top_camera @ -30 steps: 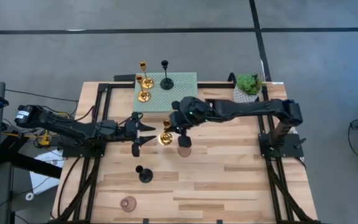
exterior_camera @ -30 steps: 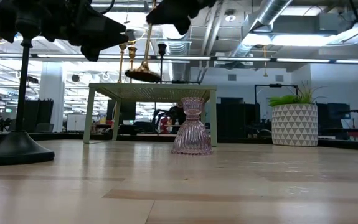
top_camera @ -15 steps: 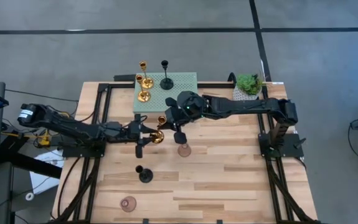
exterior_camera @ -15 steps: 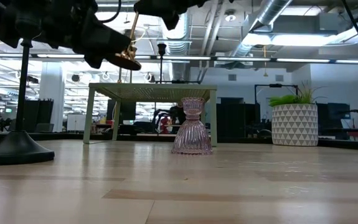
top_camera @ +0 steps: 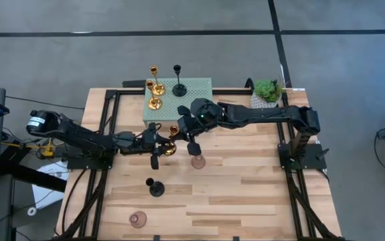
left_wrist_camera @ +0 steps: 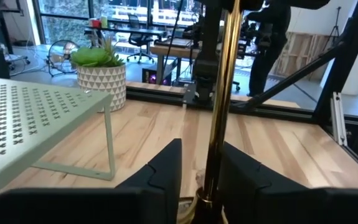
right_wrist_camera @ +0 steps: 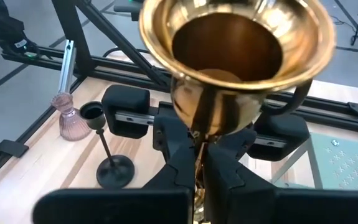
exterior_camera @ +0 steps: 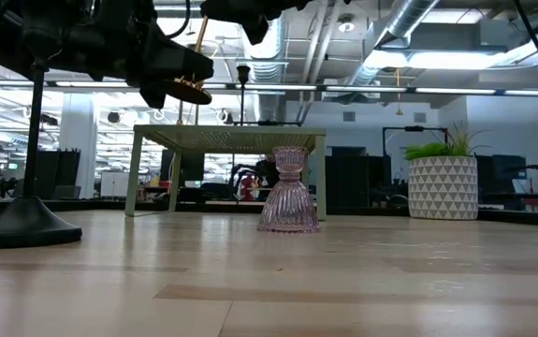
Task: Pick & Place candle stick holders
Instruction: Put the gold candle holder on the shelf aligned with the other gold candle holders
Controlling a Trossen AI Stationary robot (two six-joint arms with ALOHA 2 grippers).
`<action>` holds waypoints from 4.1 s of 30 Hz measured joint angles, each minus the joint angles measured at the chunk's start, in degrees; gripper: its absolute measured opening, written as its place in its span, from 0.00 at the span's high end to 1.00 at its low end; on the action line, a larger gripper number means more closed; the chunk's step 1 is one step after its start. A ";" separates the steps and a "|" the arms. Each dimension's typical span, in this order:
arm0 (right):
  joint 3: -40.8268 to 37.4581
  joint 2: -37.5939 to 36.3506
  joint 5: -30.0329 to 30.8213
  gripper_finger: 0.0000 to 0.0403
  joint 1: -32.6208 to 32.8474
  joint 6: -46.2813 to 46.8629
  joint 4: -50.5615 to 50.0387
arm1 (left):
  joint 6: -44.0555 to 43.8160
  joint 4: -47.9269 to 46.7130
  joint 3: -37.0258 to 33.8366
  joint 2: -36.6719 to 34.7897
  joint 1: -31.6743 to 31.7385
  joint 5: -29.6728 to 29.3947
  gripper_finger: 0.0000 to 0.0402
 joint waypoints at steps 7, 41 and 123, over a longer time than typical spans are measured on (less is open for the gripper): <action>0.02 0.00 0.04 1.00 0.00 -0.04 -0.07 | -0.02 0.35 0.00 0.03 0.00 0.07 0.87; 0.13 -0.44 0.22 0.87 0.01 0.63 -3.12 | 4.61 -0.05 0.04 -0.01 -0.17 -3.63 0.96; -34.71 -27.80 41.94 1.00 15.54 10.25 0.87 | 7.78 30.83 -0.09 19.88 24.33 -6.60 0.90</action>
